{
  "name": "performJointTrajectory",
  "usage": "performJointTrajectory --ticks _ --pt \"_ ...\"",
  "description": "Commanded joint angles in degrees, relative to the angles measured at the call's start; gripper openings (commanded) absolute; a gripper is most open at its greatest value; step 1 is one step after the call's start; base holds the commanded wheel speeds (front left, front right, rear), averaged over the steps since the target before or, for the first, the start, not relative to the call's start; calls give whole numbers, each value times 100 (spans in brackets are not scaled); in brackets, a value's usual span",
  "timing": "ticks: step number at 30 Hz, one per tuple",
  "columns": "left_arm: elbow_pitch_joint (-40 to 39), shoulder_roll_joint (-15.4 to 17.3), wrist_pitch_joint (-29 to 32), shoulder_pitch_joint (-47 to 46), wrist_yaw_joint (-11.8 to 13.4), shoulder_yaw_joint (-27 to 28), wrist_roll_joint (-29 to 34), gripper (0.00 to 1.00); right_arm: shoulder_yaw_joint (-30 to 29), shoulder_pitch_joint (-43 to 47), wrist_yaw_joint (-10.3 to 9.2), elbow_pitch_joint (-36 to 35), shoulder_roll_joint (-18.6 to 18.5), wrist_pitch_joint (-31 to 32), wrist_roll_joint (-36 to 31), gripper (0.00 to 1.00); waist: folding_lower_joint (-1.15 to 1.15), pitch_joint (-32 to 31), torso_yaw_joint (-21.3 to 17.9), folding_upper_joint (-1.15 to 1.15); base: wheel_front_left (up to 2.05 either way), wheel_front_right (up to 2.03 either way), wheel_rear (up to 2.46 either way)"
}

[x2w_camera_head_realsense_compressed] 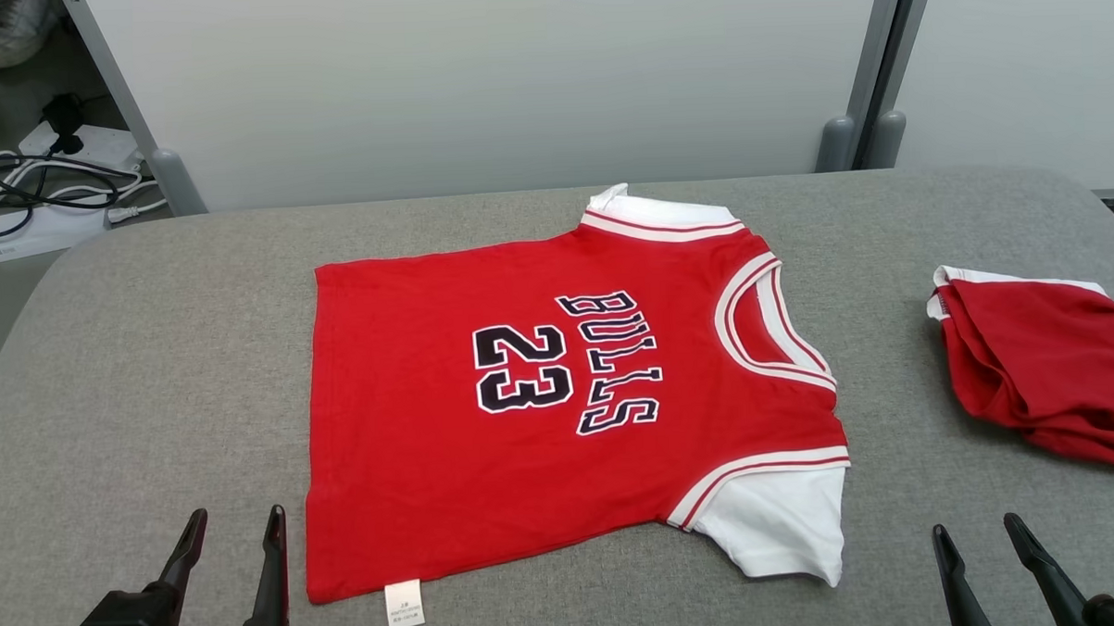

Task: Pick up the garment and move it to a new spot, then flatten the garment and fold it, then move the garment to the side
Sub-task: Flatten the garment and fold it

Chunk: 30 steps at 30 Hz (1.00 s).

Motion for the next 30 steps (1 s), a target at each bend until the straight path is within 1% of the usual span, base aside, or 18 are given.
performJointTrajectory --ticks 1,12,15,17,20,26,30 --pt "-98 101 -73 -184 -38 260 -36 100 98 -107 0 -162 -121 -81 -38 100 0 11 1 0 0 0 0" --pt "-1 37 -86 -219 -39 231 -96 100 165 -177 0 -125 -138 -82 -42 100 0 53 48 0 0 0 0" --pt "83 1 32 -222 -100 177 -196 100 302 -225 0 12 -174 -82 -10 100 0 82 59 0 0 0 0" --pt "241 -79 134 -233 -187 106 -314 100 517 -300 0 206 -210 -82 29 100 0 116 58 0 0 0 0" --pt "575 -222 173 -325 -386 -12 -452 100 810 -434 0 514 -261 -82 119 100 0 204 75 0 0 0 0" --pt "1437 -496 70 -658 -791 -107 -686 100 1075 -795 0 1113 -276 -82 309 100 0 490 58 0 0 0 0" --pt "1954 -637 -17 -926 -1016 -105 -800 100 1202 -1078 0 1489 -277 -82 421 100 0 662 36 0 0 0 0"
